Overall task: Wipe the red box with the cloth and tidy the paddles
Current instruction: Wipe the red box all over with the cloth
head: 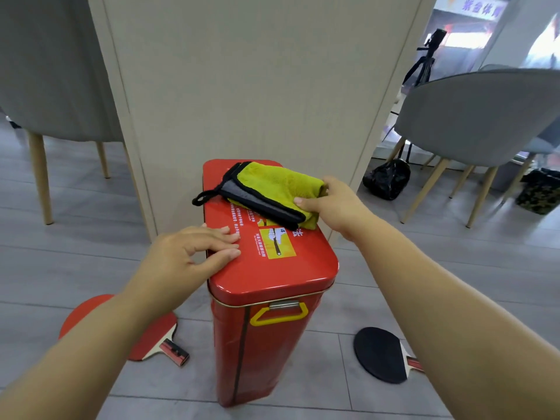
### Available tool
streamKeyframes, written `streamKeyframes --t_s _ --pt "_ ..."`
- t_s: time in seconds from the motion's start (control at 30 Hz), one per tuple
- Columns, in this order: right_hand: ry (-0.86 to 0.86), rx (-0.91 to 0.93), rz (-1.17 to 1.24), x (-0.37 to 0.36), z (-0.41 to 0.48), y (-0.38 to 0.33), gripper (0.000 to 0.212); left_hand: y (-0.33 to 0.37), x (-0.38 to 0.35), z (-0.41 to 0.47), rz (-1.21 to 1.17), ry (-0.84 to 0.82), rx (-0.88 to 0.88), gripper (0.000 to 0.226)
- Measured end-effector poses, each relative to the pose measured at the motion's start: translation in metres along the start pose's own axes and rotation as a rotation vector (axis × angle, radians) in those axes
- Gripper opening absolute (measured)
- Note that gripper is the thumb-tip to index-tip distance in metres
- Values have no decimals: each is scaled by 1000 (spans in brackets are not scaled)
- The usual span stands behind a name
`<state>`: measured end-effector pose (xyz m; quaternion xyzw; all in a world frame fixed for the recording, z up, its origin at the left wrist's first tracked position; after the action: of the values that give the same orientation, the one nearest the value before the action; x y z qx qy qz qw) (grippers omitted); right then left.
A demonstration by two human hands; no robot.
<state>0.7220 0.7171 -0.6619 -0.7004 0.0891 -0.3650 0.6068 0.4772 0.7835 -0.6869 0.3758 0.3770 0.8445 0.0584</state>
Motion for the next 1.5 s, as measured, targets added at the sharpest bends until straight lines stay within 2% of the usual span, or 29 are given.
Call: streamKeyframes --t_s 0.17,0.3,0.47,0.57,0.7,0.83,0.97,1.07,1.17,1.37,1.43,1.5 --pt "269 98 249 33 -35 18 26 -2 -2 1 6 7 -4 21" --pt "551 189 168 63 -68 24 27 -5 -3 2 16 -3 -52 16" --pt "864 85 203 68 -119 36 44 -11 -3 5 12 -35 -139 9" --pt "961 -21 138 53 -150 40 37 -16 -5 7 -3 -37 -180 17" --pt "885 -103 253 22 -175 53 11 -24 -9 4 -78 -10 -217 40" --pt "721 -97 376 -19 -183 55 10 -30 -13 -2 -145 45 -302 29" --pt "652 -48 534 -42 -186 52 23 -34 -16 -4 -222 42 -318 23" --pt "590 2 519 -48 -187 58 47 -35 -17 -8 -251 36 -330 22" --pt "552 62 390 -53 -188 66 76 -35 -17 -9 -248 33 -321 22" --pt "625 201 78 -52 -184 82 67 -36 -23 -12 -285 98 -323 19" --pt "605 243 90 -51 -177 94 69 -36 -27 -14 -309 141 -304 21" --pt "545 313 220 -56 -170 103 69 -35 -30 -16 -331 141 -267 22"
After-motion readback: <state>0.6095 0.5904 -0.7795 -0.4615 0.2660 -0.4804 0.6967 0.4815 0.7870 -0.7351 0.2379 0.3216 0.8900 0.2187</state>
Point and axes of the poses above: each hand's wrist, its own z-axis towards the middle knuckle, its own x-axis out of the back of the hand, y = z × x, the point moved 3 cm from there along z, towards the middle knuckle, and after that the axes turned 5 degrees about z, right-handed, at the moved point
